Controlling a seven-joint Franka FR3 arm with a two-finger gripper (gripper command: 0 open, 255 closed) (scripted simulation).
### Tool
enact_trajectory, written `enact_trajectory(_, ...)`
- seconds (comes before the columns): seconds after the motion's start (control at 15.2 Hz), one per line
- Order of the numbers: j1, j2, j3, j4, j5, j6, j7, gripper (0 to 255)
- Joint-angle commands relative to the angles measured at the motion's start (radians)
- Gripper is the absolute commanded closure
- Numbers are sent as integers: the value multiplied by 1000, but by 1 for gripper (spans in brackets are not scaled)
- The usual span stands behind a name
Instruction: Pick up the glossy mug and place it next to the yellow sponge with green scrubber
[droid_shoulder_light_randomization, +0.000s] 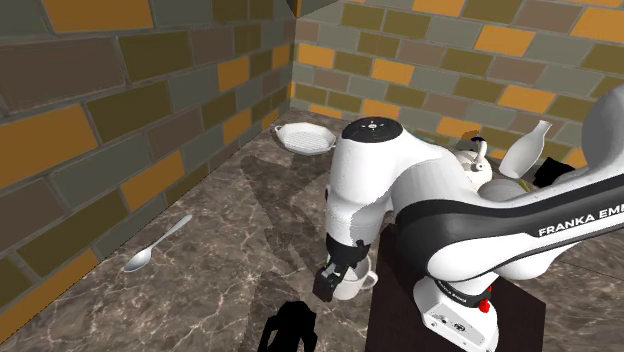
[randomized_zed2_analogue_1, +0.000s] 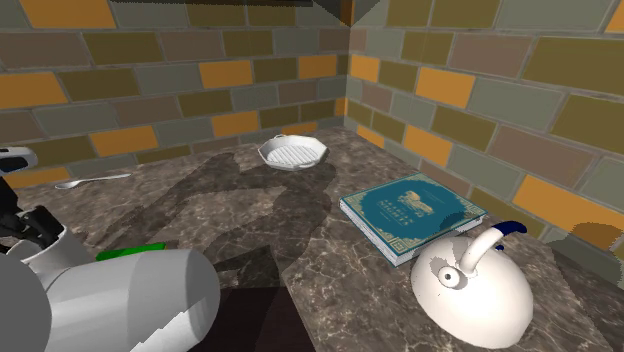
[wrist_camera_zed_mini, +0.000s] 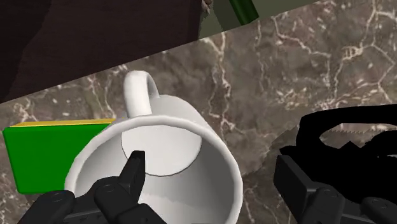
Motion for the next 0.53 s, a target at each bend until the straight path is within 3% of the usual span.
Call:
enact_trajectory(0.0, 0, -25, -24, 33, -13, -59, 0, 0)
enact_trajectory(0.13, -1, -49, -50, 77, -30, -128, 1, 0)
enact_trajectory(0.46, -1, -49, -50, 77, -30, -128, 1, 0)
